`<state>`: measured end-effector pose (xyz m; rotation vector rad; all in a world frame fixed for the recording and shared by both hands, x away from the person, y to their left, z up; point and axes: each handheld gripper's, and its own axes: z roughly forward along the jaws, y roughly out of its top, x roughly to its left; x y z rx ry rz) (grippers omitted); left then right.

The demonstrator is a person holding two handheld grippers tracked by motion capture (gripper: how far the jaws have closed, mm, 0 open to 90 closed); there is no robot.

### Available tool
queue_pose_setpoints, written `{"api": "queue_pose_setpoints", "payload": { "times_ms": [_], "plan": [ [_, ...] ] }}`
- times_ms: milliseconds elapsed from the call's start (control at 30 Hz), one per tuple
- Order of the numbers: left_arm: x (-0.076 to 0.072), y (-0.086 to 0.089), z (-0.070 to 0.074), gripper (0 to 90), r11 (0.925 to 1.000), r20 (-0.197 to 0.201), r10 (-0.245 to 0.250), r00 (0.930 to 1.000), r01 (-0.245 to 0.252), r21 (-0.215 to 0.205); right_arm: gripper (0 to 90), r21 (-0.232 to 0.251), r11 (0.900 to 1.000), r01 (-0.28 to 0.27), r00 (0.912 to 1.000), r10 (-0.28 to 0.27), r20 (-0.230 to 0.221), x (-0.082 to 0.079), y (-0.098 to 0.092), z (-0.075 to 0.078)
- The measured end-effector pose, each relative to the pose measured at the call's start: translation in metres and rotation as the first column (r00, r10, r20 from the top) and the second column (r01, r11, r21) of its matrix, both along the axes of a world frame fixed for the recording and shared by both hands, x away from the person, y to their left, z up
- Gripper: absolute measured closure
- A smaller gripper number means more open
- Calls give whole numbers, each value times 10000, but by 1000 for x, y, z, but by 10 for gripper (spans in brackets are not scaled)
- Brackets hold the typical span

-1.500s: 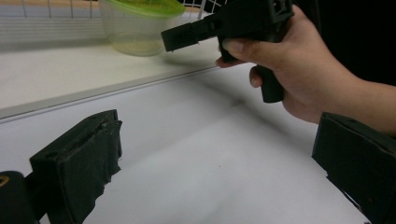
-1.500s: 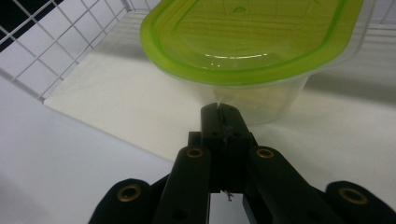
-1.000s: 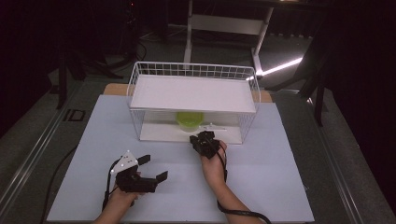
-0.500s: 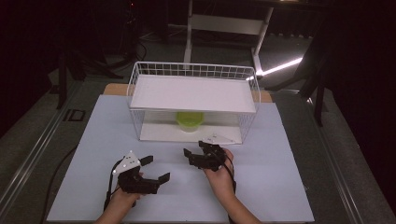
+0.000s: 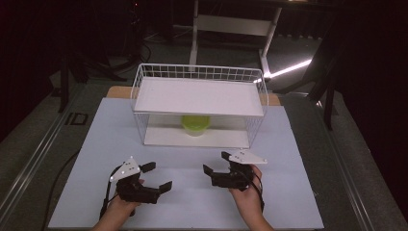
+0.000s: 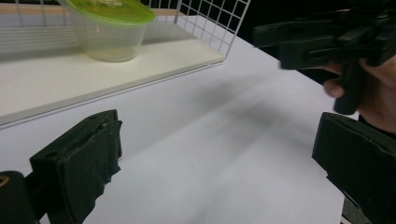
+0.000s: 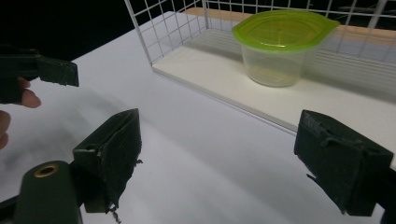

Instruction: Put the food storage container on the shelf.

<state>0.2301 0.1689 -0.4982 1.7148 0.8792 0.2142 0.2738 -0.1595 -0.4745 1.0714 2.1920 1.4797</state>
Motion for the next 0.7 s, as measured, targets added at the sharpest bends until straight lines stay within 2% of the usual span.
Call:
{"api": "queue_pose_setpoints", "payload": {
  "times_ms": [100, 367, 567, 633, 700],
  "plan": [
    [-4, 6, 3, 23, 10000, 95, -85, 9999, 85, 42, 148, 76, 10000, 39, 10000, -39, 7, -6, -9, 2],
    [-13, 11, 7, 22, 9999, 115, -105, 9999, 105, 4, 149, -143, 9999, 6, 10000, -7, -96, -18, -26, -1],
    [-22, 18, 4, 22, 9997, 70, -229, 9997, 229, 1, 150, -118, 9999, 20, 9999, -21, -118, -28, -37, 0],
    [-24, 25, 0, 22, 9996, 170, -188, 9997, 184, 234, 150, -38, 10000, 50, 10000, -50, -48, -34, -44, 1],
    [-25, 27, -1, 23, 9997, 133, -118, 9998, 115, 234, 150, -31, 10000, 80, 10000, -80, -8, -36, -46, 2]
  ]
}}
